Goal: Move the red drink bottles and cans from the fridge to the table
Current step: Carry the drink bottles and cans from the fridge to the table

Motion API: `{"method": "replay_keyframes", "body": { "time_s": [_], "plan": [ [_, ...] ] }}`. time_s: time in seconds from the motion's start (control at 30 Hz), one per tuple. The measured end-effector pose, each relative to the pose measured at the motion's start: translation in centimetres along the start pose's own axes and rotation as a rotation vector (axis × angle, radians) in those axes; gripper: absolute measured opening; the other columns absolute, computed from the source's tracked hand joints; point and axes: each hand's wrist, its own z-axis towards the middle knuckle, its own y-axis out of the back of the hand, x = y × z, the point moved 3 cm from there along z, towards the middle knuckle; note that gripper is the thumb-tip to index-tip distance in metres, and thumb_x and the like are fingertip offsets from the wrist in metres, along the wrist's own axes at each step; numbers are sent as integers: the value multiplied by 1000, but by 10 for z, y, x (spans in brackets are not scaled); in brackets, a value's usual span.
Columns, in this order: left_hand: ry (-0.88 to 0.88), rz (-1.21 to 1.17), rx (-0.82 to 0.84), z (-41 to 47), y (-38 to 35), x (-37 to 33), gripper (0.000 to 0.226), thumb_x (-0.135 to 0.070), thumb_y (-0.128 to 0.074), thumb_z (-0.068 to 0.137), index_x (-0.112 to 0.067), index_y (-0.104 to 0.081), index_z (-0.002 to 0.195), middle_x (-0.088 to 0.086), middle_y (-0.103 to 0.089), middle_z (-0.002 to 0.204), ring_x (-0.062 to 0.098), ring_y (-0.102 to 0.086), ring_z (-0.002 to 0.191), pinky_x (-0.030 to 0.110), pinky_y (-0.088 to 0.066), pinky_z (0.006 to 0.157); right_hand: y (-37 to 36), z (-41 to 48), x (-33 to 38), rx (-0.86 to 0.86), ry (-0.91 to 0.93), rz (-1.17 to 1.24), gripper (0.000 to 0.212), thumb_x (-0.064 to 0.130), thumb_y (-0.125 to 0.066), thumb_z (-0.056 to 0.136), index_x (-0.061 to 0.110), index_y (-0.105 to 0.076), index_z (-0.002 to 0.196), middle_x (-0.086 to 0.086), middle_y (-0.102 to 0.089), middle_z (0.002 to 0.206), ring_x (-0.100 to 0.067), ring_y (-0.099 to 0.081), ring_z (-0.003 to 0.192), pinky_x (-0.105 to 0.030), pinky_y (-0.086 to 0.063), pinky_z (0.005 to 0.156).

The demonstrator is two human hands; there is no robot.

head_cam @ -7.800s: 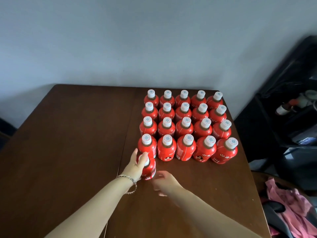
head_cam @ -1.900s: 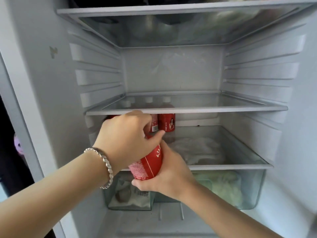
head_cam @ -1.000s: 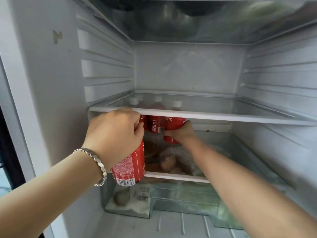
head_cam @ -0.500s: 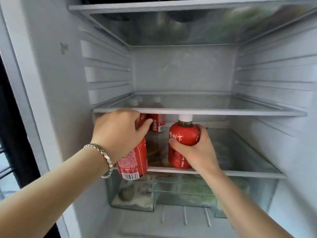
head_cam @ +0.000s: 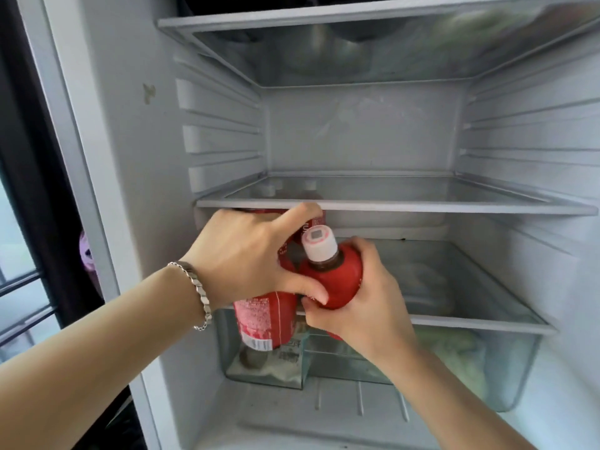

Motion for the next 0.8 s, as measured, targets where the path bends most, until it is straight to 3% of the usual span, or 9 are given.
{"method": "replay_keyframes", "body": {
  "time_s": [0.07,0.17,0.3,0.37,0.43,0.53,0.6,0.7,0.8],
  "plan": [
    [-88,-22,81,-1,0,0,79,-84,-34,58,-26,-52,109,-16,-46,44,6,-43,34,10,-26,39,-1,0,3,80,27,-64,85,33,-86,50,34,-39,120,17,-57,107,-10,-60,96,-30,-52,83],
    [-140,-17,194,-12,-4,1,63,-82,-30,67,-35,-48,104,-14,-58,47,6,-52,36,14,-32,38,-2,-3,10,229,70,-176,87,37,-84,52,43,-32,122,22,-53,107,-7,-59,96,-27,-51,84],
    [60,-30,290,-19,-2,5,45,-74,-27,76,-38,-46,95,-14,-36,40,0,-39,39,18,-38,51,-9,-1,18,353,85,-212,78,42,-82,53,44,-37,116,21,-57,98,-5,-60,89,-23,-52,79],
    [170,-24,369,-22,-1,7,38,-68,-31,78,-37,-48,93,-13,-40,46,-1,-40,45,15,-34,53,-15,2,17,459,46,-149,76,43,-85,53,45,-39,113,21,-59,99,-1,-62,90,-21,-53,79],
    [243,-14,370,-26,-2,8,42,-67,-29,75,-34,-50,92,-13,-46,52,1,-43,49,12,-33,53,-19,10,18,570,10,-24,67,60,-76,57,44,-43,113,20,-61,106,3,-61,95,-18,-51,81],
    [319,12,371,-34,-4,11,53,-70,-22,71,-31,-52,93,-13,-60,71,5,-50,61,14,-36,56,-24,40,6,481,-105,229,44,65,-40,77,31,-56,101,8,-64,97,-5,-63,90,-21,-52,80],
    [365,-2,405,-36,-2,15,55,-72,-22,69,-30,-52,88,-14,-64,78,4,-56,66,15,-42,61,-32,68,-13,311,-212,256,22,41,-52,91,23,-59,102,4,-63,87,-14,-62,86,-31,-51,86],
    [405,-17,442,-37,3,21,57,-75,-23,66,-30,-53,86,-16,-63,78,1,-58,68,18,-48,65,-58,95,-29,331,-285,164,57,14,-73,80,8,-47,130,0,-56,101,-16,-57,99,-26,-44,86],
    [413,-6,465,-34,7,26,51,-75,-24,66,-32,-49,78,-18,-55,70,-3,-51,61,12,-39,57,-90,110,-28,364,-267,192,78,19,-80,73,10,-36,136,3,-50,118,-10,-50,108,-22,-39,87]
  ]
}}
